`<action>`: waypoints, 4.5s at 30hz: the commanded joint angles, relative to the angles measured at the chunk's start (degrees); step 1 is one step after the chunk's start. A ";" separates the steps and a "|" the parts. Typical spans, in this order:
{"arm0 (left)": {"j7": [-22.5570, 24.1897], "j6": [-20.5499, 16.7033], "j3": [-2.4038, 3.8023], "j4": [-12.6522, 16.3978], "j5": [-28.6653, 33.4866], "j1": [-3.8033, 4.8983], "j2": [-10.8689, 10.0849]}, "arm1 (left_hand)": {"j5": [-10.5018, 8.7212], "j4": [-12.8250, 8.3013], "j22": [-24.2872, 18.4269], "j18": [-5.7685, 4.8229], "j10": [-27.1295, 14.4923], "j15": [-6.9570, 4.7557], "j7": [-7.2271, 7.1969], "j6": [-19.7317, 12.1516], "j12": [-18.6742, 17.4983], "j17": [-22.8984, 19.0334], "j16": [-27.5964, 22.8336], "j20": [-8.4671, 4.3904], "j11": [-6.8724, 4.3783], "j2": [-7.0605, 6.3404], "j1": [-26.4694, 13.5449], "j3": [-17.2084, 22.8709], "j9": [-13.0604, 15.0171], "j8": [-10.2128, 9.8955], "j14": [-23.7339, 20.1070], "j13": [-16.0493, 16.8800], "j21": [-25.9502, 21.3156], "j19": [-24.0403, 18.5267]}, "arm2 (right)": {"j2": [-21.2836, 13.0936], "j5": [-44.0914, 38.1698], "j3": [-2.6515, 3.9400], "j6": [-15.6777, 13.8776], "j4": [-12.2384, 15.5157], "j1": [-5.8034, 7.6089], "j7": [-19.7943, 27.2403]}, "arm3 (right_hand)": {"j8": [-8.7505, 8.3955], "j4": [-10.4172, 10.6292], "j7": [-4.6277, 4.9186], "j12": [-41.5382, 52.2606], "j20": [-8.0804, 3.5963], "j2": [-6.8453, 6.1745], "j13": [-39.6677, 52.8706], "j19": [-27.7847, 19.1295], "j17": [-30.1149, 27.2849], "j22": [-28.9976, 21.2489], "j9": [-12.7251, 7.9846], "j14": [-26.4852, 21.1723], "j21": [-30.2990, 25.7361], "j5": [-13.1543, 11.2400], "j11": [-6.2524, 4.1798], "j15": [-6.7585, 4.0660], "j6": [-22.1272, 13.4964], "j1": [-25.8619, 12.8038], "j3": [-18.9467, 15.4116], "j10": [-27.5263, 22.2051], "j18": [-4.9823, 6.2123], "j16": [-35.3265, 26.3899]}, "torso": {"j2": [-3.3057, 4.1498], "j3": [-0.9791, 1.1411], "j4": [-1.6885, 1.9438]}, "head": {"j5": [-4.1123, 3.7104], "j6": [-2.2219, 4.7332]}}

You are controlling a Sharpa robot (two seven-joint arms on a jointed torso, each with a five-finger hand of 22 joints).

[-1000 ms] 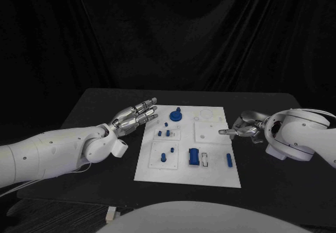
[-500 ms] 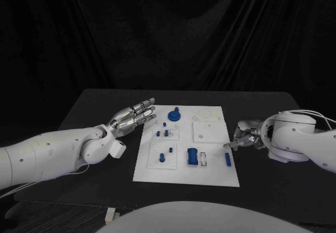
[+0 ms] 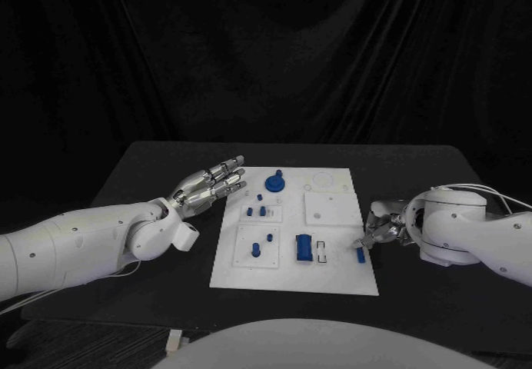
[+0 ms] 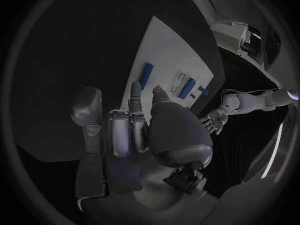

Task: Assemble the parts on the task board

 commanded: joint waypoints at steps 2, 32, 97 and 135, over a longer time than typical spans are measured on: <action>0.46 0.36 0.05 0.07 0.33 -0.07 0.11 | 0.28 -0.39 0.07 0.53 -0.02 0.28 0.27 0.21 -0.20 -0.05 -0.21 0.28 0.55 0.07 0.53 0.00 0.04 0.37 -0.12 -0.08 0.06 -0.01 | 0.37 -0.71 0.01 -0.93 -0.24 -0.78 -1.31 | -0.65 -1.23 0.28 0.21 -0.21 -0.05 15.07 -0.08 7.51 6.61 -0.21 4.55 -0.51 0.88 -0.29 -0.33 -0.18 1.52 0.52 6.00 0.46 -0.43 | 0.04 0.00 -0.01 | -0.08 -0.01; 0.07 0.90 0.05 0.14 0.33 -0.11 0.12 | 0.49 -0.84 0.11 0.54 -0.02 0.29 0.40 0.22 -0.20 -0.05 -0.21 0.35 0.82 0.09 0.74 0.22 0.04 0.37 -0.12 -0.08 0.08 0.02 | 2.07 -3.77 0.02 -6.69 0.87 -4.52 -0.40 | -2.04 -18.21 2.65 0.21 0.68 -4.25 15.07 -0.43 5.99 6.52 -1.24 4.26 -2.56 16.03 1.65 1.56 -3.47 9.70 22.19 6.00 0.79 -1.12 | 0.01 0.01 -0.02 | 0.13 -0.01; -0.57 1.57 0.05 0.06 0.33 -0.17 0.26 | 0.98 -1.91 0.14 0.57 -0.02 -0.09 0.78 0.30 -0.20 -0.05 -0.21 0.40 1.77 0.36 0.99 0.89 0.05 0.39 -0.12 -0.08 0.10 0.05 | 6.78 31.15 0.02 -14.29 -2.75 -4.15 0.53 | -0.23 -16.08 2.90 0.21 1.45 -7.00 15.07 -1.00 4.57 5.77 -3.92 4.02 -4.29 6.71 1.98 1.51 -7.44 -5.63 33.09 6.00 1.05 -1.54 | 0.01 0.00 -0.01 | -0.07 -0.01; -1.23 2.28 0.05 0.01 0.33 -0.22 0.34 | 1.60 -3.12 0.26 0.56 -0.02 0.36 1.21 0.59 -0.20 -0.05 -0.21 0.79 1.73 0.44 1.34 1.75 0.09 0.47 -0.12 -0.08 0.16 0.14 | 6.00 30.25 0.03 -12.89 -1.88 -4.16 0.26 | 1.40 -2.40 2.56 0.21 1.31 -7.53 15.07 -0.91 4.05 5.57 -6.32 3.96 -6.08 -10.71 1.72 1.31 -7.66 -13.77 16.41 6.00 1.22 -1.68 | 0.02 0.00 -0.03 | 0.32 -0.01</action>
